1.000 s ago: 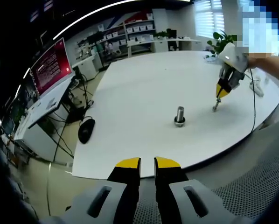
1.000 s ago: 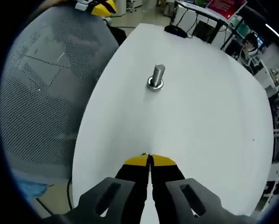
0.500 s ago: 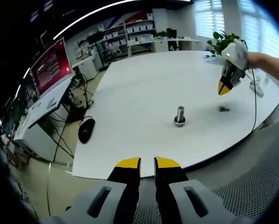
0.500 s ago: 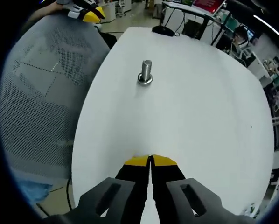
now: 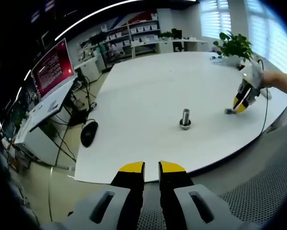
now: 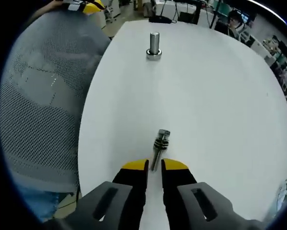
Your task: Place the washer onto the threaded stud by aligning its center hole with the stud, sliding it down to the base, and recovering from edge contact or off-axis alignment until the washer reaches the visible bottom stop.
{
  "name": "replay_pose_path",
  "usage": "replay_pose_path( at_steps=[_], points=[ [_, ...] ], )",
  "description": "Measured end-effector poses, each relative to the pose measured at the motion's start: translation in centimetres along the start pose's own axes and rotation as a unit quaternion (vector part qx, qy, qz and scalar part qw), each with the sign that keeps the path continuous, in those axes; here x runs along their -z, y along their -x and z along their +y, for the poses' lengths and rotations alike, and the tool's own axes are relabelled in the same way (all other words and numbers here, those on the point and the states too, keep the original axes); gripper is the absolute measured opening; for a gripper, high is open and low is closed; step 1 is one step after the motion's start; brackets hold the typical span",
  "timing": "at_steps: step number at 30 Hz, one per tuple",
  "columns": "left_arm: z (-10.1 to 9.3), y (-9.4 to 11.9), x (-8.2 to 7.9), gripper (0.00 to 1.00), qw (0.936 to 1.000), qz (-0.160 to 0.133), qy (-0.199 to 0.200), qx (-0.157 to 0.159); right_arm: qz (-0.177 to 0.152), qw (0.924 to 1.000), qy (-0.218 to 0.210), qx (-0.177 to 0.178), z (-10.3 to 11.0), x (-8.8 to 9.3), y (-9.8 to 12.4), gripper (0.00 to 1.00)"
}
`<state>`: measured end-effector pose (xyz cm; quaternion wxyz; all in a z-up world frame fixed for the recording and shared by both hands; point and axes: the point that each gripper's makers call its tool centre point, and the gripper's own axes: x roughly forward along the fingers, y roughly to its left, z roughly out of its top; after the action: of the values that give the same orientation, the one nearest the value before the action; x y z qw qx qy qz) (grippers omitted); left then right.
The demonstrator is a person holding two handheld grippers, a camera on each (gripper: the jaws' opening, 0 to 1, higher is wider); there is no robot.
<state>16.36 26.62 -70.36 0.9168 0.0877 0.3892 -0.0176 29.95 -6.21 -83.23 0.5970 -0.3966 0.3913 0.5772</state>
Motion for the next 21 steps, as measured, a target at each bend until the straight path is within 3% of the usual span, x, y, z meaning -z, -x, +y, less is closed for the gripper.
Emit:
replay_pose_path(
  at_steps=[7, 11, 21],
  points=[
    [0.0, 0.0, 0.1, 0.09, 1.0000, 0.002, -0.002, 0.000, -0.002, 0.9997, -0.021, 0.008, -0.2, 0.5, -0.7, 0.15],
    [0.0, 0.0, 0.1, 0.09, 1.0000, 0.002, -0.001, 0.000, 0.005, 0.9995, -0.029, 0.010, -0.3, 0.6, -0.7, 0.09],
    [-0.1, 0.0, 0.1, 0.09, 1.0000, 0.003, -0.002, 0.000, -0.005, 0.9997, -0.015, 0.017, -0.4, -1.6, 1.3, 0.05]
  ],
)
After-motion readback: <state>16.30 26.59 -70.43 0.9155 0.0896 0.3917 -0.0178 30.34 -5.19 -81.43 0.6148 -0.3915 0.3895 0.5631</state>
